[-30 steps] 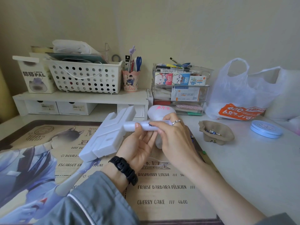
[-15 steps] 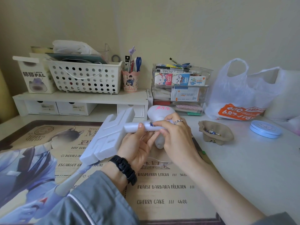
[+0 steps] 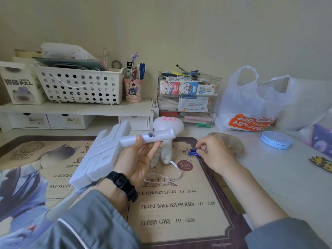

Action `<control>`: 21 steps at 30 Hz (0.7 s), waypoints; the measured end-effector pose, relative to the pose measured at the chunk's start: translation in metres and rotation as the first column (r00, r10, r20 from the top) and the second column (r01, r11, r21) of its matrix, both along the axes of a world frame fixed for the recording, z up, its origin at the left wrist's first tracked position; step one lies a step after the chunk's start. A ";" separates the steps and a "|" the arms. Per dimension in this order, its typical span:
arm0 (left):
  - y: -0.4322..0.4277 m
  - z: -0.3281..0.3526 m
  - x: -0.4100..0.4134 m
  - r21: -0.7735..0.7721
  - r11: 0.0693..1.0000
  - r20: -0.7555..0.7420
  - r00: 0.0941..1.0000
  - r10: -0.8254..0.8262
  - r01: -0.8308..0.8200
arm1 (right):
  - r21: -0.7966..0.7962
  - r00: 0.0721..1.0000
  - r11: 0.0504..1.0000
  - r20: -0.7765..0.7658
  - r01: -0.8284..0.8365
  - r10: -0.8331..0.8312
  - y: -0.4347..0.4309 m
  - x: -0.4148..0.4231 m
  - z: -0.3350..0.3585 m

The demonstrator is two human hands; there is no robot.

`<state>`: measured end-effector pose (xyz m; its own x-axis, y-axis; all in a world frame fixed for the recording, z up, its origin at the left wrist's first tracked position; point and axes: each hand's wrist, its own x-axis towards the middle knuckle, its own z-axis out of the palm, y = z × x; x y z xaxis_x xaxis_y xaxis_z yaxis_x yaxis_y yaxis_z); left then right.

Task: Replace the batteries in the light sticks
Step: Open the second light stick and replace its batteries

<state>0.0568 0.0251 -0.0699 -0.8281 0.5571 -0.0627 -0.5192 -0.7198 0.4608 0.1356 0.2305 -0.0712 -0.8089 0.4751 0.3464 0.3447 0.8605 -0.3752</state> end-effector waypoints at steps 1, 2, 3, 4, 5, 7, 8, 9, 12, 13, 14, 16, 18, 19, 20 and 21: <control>0.000 0.000 0.000 0.005 1.000 0.003 1.000 -0.001 0.001 | 0.042 0.998 0.999 0.060 0.005 -0.008 -0.001 0.001 -0.001; 0.000 0.000 0.000 0.006 1.000 0.005 1.000 0.000 0.000 | 0.070 0.996 0.998 0.093 0.004 -0.011 -0.003 0.001 -0.001; 0.000 0.000 0.000 0.005 1.000 0.004 1.000 0.001 -0.001 | 0.090 0.993 0.996 0.115 -0.002 -0.008 -0.004 0.001 -0.001; 0.000 0.001 0.000 0.006 1.000 0.004 1.000 0.000 0.000 | 0.106 0.990 0.994 0.138 -0.007 -0.008 -0.005 0.001 -0.001; 0.000 0.000 0.000 0.009 1.000 0.004 1.000 -0.003 0.003 | 0.116 0.987 0.993 0.158 -0.008 -0.011 -0.004 0.001 -0.002; 0.000 -0.001 -0.001 0.012 1.000 -0.002 1.000 -0.006 0.006 | 0.120 0.981 0.993 0.192 -0.012 -0.011 -0.006 0.001 -0.003; 0.000 -0.001 -0.001 0.008 1.000 -0.008 1.000 -0.003 0.003 | 0.119 0.980 0.993 0.201 -0.018 -0.006 -0.006 0.001 -0.003; 0.000 -0.002 -0.001 0.001 1.000 -0.018 1.000 0.001 -0.001 | 0.117 0.980 0.993 0.199 -0.021 -0.003 -0.007 0.001 -0.002; 0.001 -0.001 -0.001 -0.024 1.000 -0.034 0.999 -0.001 0.000 | 0.129 0.983 0.992 0.185 -0.011 -0.013 -0.008 0.001 0.000; 0.001 -0.001 0.000 -0.031 1.000 -0.033 0.999 0.001 -0.002 | 0.141 0.982 0.990 0.187 -0.007 -0.020 -0.008 0.001 0.000; 0.002 -0.001 0.000 -0.036 0.999 -0.032 0.999 0.004 -0.006 | 0.158 0.980 0.987 0.199 -0.005 -0.027 -0.008 0.000 -0.001; 0.002 -0.001 0.000 -0.042 0.999 -0.035 0.999 0.011 -0.012 | 0.183 0.975 0.983 0.220 -0.007 -0.034 -0.008 0.000 -0.003; 0.001 -0.001 0.000 -0.047 0.999 -0.043 0.999 0.008 -0.010 | 0.183 0.975 0.983 0.219 -0.009 -0.032 -0.008 0.000 -0.004; 0.001 -0.002 0.000 -0.048 0.999 -0.045 0.999 0.007 -0.009 | 0.179 0.977 0.984 0.213 -0.010 -0.028 -0.009 0.000 -0.004; 0.001 -0.002 0.000 -0.047 0.999 -0.040 0.999 0.006 -0.008 | 0.176 0.978 0.984 0.209 -0.012 -0.026 -0.009 0.000 -0.004; 0.002 -0.002 -0.001 -0.044 0.999 -0.035 0.999 0.007 -0.008 | 0.177 0.978 0.984 0.207 -0.015 -0.022 -0.009 0.000 -0.004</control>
